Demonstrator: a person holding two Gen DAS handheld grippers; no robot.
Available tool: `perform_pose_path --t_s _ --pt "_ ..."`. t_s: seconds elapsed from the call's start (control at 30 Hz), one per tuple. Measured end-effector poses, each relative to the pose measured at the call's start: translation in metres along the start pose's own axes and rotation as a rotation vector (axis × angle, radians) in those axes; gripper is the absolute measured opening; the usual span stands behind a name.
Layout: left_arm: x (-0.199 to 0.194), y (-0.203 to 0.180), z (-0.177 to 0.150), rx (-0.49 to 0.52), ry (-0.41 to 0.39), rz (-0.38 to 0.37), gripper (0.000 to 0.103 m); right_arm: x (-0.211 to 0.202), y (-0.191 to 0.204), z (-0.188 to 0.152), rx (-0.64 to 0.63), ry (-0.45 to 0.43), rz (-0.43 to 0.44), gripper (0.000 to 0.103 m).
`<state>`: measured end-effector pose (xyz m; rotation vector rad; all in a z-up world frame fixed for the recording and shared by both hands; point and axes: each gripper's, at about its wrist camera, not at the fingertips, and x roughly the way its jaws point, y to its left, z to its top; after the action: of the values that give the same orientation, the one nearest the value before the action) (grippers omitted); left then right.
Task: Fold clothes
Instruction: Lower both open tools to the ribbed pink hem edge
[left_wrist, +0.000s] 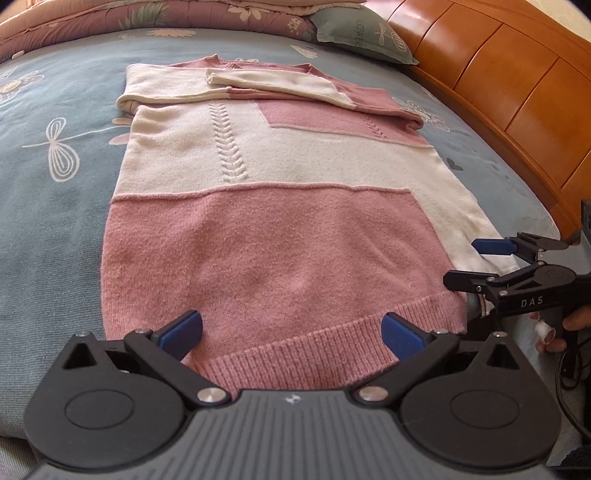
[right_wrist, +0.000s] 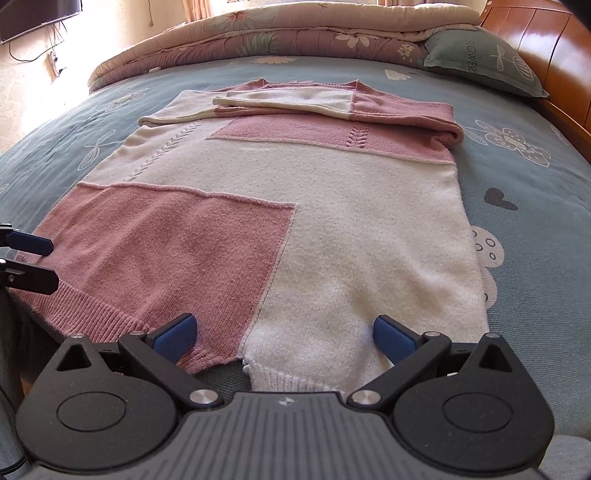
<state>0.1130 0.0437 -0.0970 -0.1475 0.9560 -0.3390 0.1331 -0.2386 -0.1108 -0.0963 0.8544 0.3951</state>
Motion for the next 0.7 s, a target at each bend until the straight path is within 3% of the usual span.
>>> perform_pose_path --t_s 0.13,0.23,0.47,0.7 --pt "-0.015 0.011 -0.002 -0.055 -0.004 -0.015 0.102 0.0 0.0 -0.002 -0.003 -0.012 0.001 0.103" --pt "-0.022 0.02 0.002 -0.079 -0.019 0.033 0.102 0.0 -0.001 -0.002 0.003 -0.018 0.005 0.103" --pt "-0.037 0.022 0.025 -0.056 -0.074 0.025 0.102 0.0 0.0 -0.004 0.005 -0.026 0.004 0.103" --pt "-0.013 0.039 0.009 -0.16 0.029 0.002 0.102 -0.003 -0.002 -0.008 0.001 -0.045 0.016 0.103"
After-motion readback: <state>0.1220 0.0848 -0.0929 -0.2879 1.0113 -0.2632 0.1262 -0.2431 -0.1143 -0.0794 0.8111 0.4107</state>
